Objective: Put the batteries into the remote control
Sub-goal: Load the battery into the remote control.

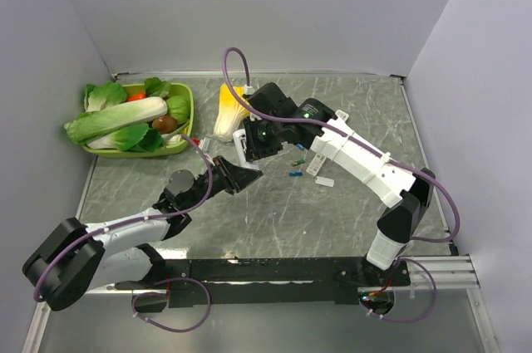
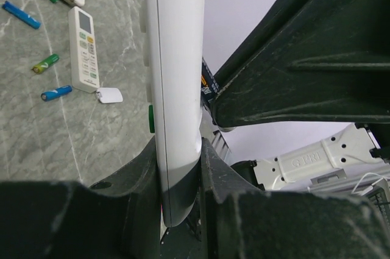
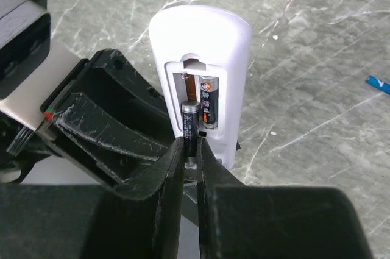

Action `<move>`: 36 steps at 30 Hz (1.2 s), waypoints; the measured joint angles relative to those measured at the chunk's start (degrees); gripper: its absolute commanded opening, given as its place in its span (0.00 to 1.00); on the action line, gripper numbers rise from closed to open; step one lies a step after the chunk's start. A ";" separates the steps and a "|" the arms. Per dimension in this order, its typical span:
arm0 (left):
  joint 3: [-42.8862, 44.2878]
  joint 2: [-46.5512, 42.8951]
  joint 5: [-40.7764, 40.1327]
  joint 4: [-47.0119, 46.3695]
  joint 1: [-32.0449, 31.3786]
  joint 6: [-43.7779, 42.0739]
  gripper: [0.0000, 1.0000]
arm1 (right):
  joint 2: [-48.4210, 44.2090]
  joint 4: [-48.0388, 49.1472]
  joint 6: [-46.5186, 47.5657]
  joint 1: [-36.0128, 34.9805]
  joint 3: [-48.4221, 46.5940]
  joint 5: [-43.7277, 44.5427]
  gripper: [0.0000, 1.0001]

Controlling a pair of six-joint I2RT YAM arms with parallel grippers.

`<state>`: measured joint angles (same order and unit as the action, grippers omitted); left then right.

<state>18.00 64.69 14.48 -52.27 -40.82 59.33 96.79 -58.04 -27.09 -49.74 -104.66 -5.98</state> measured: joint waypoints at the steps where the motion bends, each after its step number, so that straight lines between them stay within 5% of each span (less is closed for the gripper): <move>1: 0.00 0.09 -0.28 0.26 -0.11 0.00 0.02 | 0.24 -0.17 -0.28 0.00 -0.07 0.42 0.00; 22: 0.02 1.97 -2.25 -1.92 -0.94 2.51 0.02 | 0.46 2.82 -2.43 -0.26 0.11 4.50 0.00; 36: 0.63 2.64 -2.93 -2.19 -0.94 4.42 0.02 | 2.12 3.78 -1.97 0.22 -1.53 4.92 0.15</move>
<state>18.63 67.33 11.55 -54.46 -41.76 63.75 98.91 -54.26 -29.06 -49.52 -106.19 -1.06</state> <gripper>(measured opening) 0.257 0.160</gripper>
